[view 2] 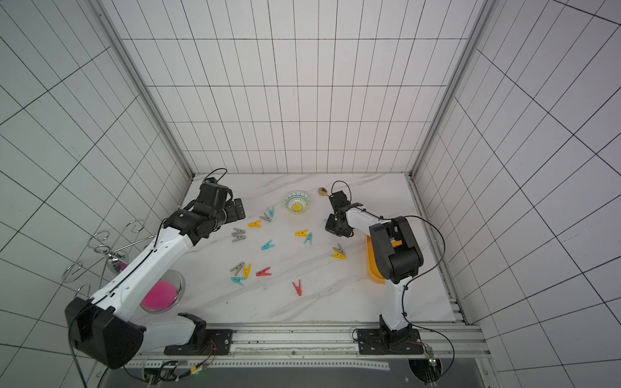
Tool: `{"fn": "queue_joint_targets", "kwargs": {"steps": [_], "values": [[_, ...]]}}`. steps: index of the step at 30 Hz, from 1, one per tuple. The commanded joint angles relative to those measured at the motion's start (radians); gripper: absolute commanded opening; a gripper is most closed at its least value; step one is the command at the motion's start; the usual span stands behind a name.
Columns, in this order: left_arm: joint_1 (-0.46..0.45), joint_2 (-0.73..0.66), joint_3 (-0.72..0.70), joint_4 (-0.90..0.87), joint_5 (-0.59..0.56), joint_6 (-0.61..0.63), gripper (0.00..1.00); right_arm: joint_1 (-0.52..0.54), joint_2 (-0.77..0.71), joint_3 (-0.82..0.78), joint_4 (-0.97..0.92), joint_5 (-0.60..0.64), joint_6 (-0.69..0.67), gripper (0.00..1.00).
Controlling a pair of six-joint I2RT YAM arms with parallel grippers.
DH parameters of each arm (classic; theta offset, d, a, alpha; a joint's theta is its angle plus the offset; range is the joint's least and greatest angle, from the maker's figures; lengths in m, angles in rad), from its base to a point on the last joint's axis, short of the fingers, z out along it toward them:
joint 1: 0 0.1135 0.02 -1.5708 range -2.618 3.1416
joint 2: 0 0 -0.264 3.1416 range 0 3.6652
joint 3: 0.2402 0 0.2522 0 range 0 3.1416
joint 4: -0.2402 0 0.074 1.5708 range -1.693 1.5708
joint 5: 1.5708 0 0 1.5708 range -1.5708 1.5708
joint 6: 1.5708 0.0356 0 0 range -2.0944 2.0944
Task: Put the clothespins into the storage box
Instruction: Pick up the clothespin from the center of the board, then place the clothespin in the storage box.
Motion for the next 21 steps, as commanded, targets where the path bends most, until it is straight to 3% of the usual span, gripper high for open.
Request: {"fn": "queue_joint_targets", "kwargs": {"steps": [1,10,16,21], "values": [[0.002,-0.009,-0.013,0.030,0.012,-0.002,0.99,-0.010,-0.054,-0.039,-0.100,0.045,-0.051,0.06],[0.002,-0.021,-0.017,0.041,0.019,0.001,0.99,-0.094,-0.346,-0.122,-0.222,0.060,-0.139,0.03],[-0.032,-0.026,-0.013,0.038,-0.060,0.041,0.99,-0.289,-0.548,-0.280,-0.321,0.065,-0.192,0.04],[-0.037,-0.019,-0.020,0.062,-0.033,0.024,0.99,-0.424,-0.578,-0.408,-0.303,0.046,-0.213,0.04]]}}
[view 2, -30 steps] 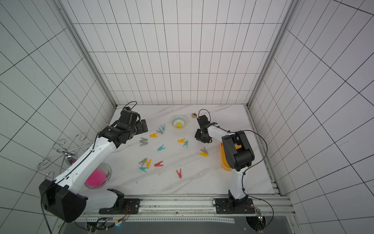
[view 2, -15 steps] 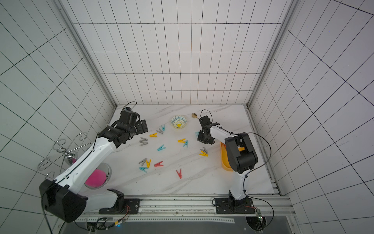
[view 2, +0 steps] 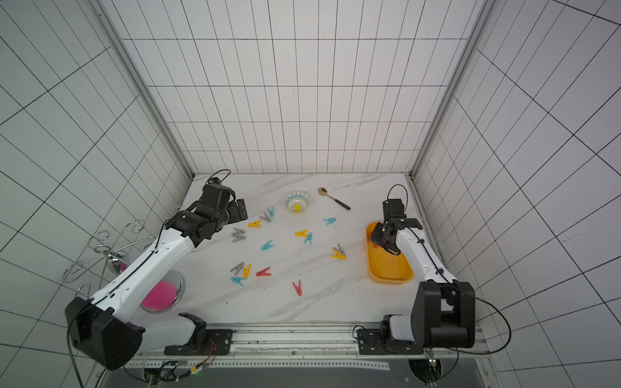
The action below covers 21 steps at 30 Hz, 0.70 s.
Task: Put the clothespins into the storage box
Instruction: Place the clothespin in the storage box.
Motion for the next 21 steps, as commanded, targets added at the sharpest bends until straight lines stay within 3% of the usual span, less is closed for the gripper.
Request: {"fn": "queue_joint_targets", "kwargs": {"steps": [1,8,21], "values": [[-0.004,-0.013,-0.013,0.047,-0.002,-0.001,0.99,-0.047,0.016,-0.081,-0.033,-0.002,-0.036,0.05],[-0.016,0.009,-0.007,0.054,0.005,0.002,0.99,-0.100,0.117,-0.088,0.051,-0.011,-0.037,0.06],[-0.016,0.018,-0.004,0.060,-0.011,0.007,0.99,-0.104,0.273,0.007,0.130,-0.080,-0.035,0.14]]}}
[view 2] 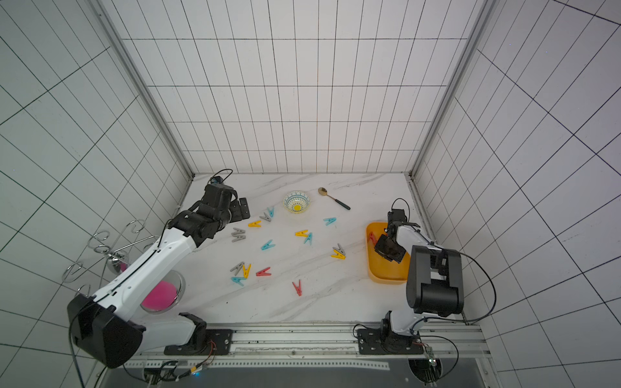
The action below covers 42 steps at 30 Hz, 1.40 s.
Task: Put the clothespins into the storage box
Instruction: Place the clothespin in the storage box, then pick up the clothespin from the center of the board.
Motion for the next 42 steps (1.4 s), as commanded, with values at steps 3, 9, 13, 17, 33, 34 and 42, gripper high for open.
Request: {"fn": "queue_joint_targets", "kwargs": {"steps": [3,9,13,17,33,34,42], "values": [[-0.003,0.004,-0.008,0.021,-0.011,-0.001,0.99,-0.009,0.039,0.069,0.007,-0.058,-0.012,0.21],[-0.003,-0.001,-0.024,0.019,0.001,-0.016,0.99,-0.009,-0.046,0.086,-0.042,-0.063,-0.028,0.27],[-0.004,-0.001,-0.019,0.013,0.028,-0.035,0.99,0.008,-0.117,0.106,-0.091,-0.064,-0.039,0.29],[-0.011,0.000,-0.013,0.011,0.039,-0.043,0.99,0.108,-0.181,0.139,-0.113,-0.045,-0.042,0.35],[-0.025,0.029,-0.015,0.001,0.065,-0.073,0.99,0.547,0.212,0.472,-0.005,0.142,0.129,0.48],[-0.024,0.030,-0.017,0.001,0.066,-0.075,0.99,0.559,0.241,0.493,-0.002,0.153,0.134,0.48],[-0.025,0.022,-0.023,0.002,0.056,-0.069,0.99,0.585,0.420,0.601,0.051,0.178,0.201,0.51]]}}
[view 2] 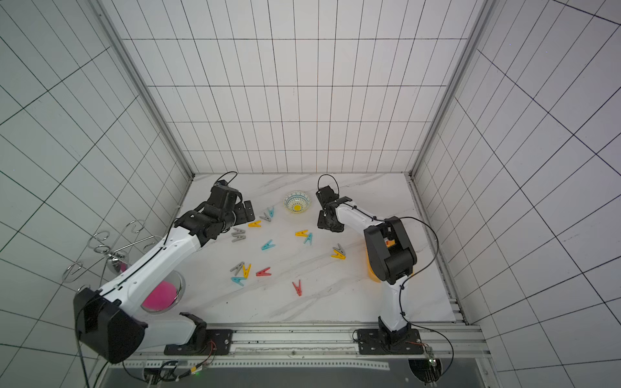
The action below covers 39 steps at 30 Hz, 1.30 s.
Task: Put the clothespins into the storage box
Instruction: Pick up the clothespin from the center of the board.
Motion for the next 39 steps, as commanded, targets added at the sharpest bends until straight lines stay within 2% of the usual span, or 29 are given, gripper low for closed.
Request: {"fn": "queue_joint_targets", "kwargs": {"steps": [1,15,21,26,33,39], "values": [[-0.004,-0.007,-0.008,0.005,-0.009,0.003,0.99,0.000,0.047,0.062,0.018,0.042,0.051,0.51],[-0.003,-0.034,-0.004,-0.008,-0.034,0.021,0.99,-0.030,0.170,0.171,-0.044,0.077,0.061,0.41],[-0.001,-0.033,0.032,-0.024,-0.048,0.040,0.99,-0.056,0.163,0.182,-0.072,0.056,0.059,0.26],[0.002,-0.052,-0.004,-0.009,-0.047,0.023,0.99,-0.058,0.139,0.149,-0.073,0.046,0.028,0.11],[-0.001,-0.061,-0.033,0.009,-0.027,0.001,0.99,-0.057,-0.009,0.065,-0.045,0.039,-0.036,0.04],[-0.003,-0.063,-0.037,0.009,-0.002,-0.004,0.99,-0.085,-0.210,0.006,-0.137,0.035,-0.091,0.04]]}}
